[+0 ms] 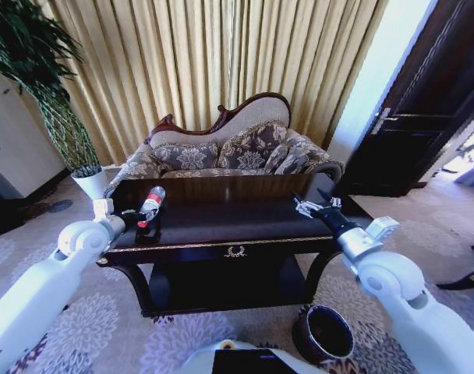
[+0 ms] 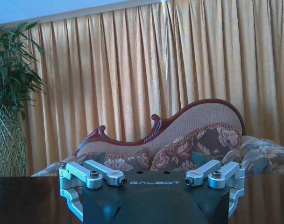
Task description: Move to the front of the table and place the trash on the table into the trash bin.
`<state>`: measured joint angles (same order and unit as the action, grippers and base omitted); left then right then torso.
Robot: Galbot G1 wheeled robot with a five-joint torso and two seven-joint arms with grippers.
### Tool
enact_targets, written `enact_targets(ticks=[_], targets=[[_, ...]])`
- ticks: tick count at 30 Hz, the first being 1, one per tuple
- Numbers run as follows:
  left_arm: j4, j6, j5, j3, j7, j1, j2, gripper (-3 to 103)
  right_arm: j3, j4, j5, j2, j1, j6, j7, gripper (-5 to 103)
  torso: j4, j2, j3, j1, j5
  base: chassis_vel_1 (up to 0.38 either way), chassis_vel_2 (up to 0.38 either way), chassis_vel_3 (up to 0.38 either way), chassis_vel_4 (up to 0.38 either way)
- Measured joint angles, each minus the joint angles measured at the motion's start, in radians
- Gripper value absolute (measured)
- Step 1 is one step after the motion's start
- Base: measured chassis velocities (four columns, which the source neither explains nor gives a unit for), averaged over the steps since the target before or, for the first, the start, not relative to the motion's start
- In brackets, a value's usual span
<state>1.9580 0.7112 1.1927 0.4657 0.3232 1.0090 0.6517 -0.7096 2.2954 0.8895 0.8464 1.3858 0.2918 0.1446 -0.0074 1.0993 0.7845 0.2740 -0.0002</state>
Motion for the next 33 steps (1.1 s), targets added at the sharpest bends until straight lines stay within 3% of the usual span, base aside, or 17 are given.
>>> enact_targets(ticks=[3,6,13,15,17,19,24,28,29,31,33], targets=[[0.008,0.0,0.001,0.003,0.001,0.002,0.002,34,0.0,-0.003,-0.003,0.002,0.002,0.0,0.0,100,0.0,0.0,0.0,0.0,-0.0001,0.0,0.0,0.0,0.0],[0.013,0.0,0.002,0.004,0.001,0.003,0.002,30,0.0,-0.003,-0.005,0.002,0.002,-0.001,0.0,100,0.0001,0.0,0.0,0.0,-0.0002,0.0,0.0,0.0,0.0],[0.064,-0.093,-0.002,0.005,0.002,-0.021,-0.008,29,0.0,0.02,0.0,-0.016,-0.008,-0.001,0.035,100,0.0,0.0,0.0,0.0,-0.0001,0.0,0.0,0.0,0.0],[0.099,-0.157,-0.041,0.001,-0.004,-0.027,-0.022,29,0.003,0.024,0.034,-0.028,-0.02,0.005,0.039,100,-0.0001,0.0,0.0,0.0,0.0,0.0,0.0,0.0,0.0],[0.108,-0.179,-0.062,-0.002,-0.012,-0.028,-0.027,29,0.006,0.029,0.05,-0.033,-0.027,0.009,0.043,100,-0.0001,0.0,0.0,0.0,0.0002,0.0,0.0,0.0,0.0],[0.152,-0.257,-0.148,-0.021,-0.03,-0.038,-0.049,29,0.029,0.046,0.104,-0.053,-0.047,0.022,0.055,100,0.0001,0.0,0.0,0.0,-0.0001,0.0,0.0,0.0,0.0],[0.224,-0.325,-0.214,-0.036,-0.03,-0.052,-0.075,29,0.055,0.061,0.205,-0.075,-0.07,0.047,0.04,100,-0.0002,0.0,0.0,0.0,0.0,0.0,0.0,0.0,0.0],[0.28,-0.435,-0.296,-0.041,-0.036,-0.053,-0.122,29,0.092,0.084,0.446,-0.105,-0.159,0.071,0.033,100,0.0003,0.0,0.0,0.0,0.0001,0.0,0.0,0.0,0.0],[0.28,-0.435,-0.296,-0.041,-0.036,-0.053,-0.122,29,0.092,0.084,0.446,-0.105,-0.159,0.071,0.033,100,0.0003,0.0,0.0,0.0,0.0001,0.0,0.0,0.0,0.0],[0.287,-0.508,-0.326,-0.058,-0.047,-0.073,-0.132,29,0.131,0.077,0.531,-0.122,-0.223,0.071,0.026,100,0.0004,0.0,0.0,0.0,-0.0001,0.0,0.0,0.0,0.0],[0.287,-0.53,-0.329,-0.068,-0.055,-0.088,-0.132,29,0.147,0.068,0.558,-0.127,-0.249,0.07,0.015,100,0.0003,0.0,0.0,0.0,-0.0004,0.0,0.0,0.0,0.0]])
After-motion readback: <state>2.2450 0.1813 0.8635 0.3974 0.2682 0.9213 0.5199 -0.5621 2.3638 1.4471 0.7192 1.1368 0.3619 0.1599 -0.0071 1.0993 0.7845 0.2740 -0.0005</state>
